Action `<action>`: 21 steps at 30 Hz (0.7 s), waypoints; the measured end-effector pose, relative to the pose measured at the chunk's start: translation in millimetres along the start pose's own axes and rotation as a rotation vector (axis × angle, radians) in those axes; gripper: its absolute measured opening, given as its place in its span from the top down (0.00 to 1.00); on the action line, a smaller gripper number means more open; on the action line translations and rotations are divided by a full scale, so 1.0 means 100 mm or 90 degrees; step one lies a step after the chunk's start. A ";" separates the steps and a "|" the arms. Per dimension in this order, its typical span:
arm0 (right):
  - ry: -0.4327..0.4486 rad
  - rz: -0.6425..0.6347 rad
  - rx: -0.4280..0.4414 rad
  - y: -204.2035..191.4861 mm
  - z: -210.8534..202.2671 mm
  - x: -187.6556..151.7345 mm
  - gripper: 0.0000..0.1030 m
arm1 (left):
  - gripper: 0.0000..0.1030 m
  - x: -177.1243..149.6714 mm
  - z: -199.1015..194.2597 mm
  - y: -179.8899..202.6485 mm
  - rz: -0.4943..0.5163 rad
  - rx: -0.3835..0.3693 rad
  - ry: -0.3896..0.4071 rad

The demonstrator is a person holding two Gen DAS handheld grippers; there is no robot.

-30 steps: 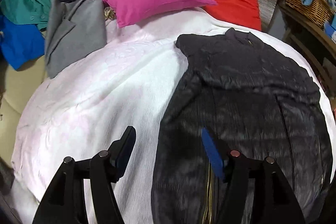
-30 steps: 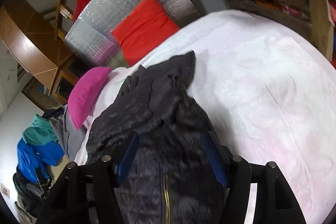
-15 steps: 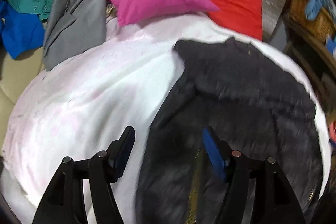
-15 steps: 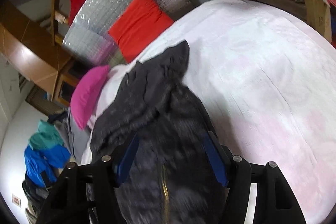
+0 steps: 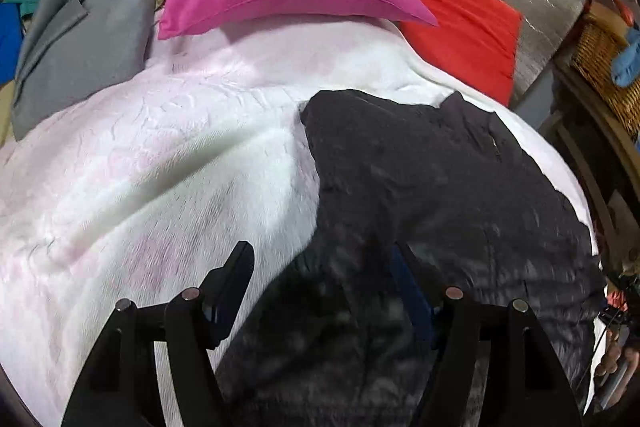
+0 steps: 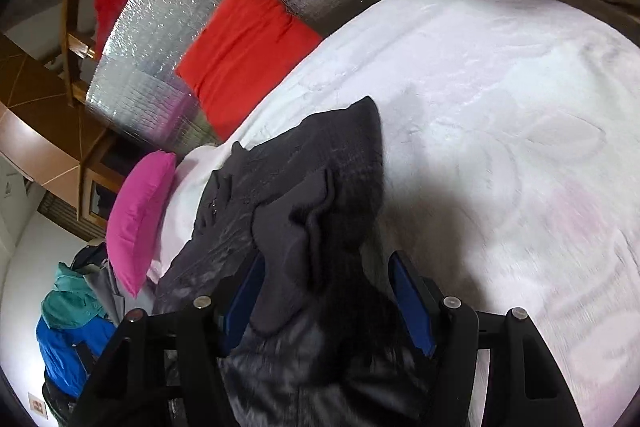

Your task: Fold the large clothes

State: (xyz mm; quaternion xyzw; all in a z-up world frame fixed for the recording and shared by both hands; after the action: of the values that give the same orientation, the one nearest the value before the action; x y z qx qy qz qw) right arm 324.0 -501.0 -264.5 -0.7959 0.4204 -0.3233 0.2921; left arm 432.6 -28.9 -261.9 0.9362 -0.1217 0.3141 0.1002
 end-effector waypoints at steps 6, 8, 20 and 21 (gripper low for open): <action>-0.035 -0.018 -0.014 0.00 0.33 -0.04 0.41 | 0.31 -0.03 0.34 -0.04 -0.014 -0.021 -0.068; -0.032 -0.050 -0.033 -0.05 0.37 -0.08 0.54 | 0.30 -0.04 0.38 0.01 0.000 -0.011 -0.081; -0.022 -0.147 -0.090 -0.13 0.24 -0.29 0.65 | 0.29 -0.12 0.39 0.08 0.053 0.024 -0.110; -0.021 -0.133 -0.085 -0.09 0.23 -0.27 0.62 | 0.29 -0.12 0.35 0.07 0.049 0.023 -0.105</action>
State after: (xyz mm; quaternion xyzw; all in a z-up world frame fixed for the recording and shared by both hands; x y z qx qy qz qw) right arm 334.2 -469.2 -279.3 -0.8582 0.3510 -0.3098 0.2104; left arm 441.0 -42.6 -296.4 0.9551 -0.1596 0.2420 0.0609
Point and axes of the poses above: each gripper's, at about its wrist camera, not at the fingertips, and z roughly the way its jaws point, y to its right, x to its top, the point moved 6 cm from there along z, roughly the way its jaws point, and after that the axes turned 12 degrees about z, right-handed, at the moved point
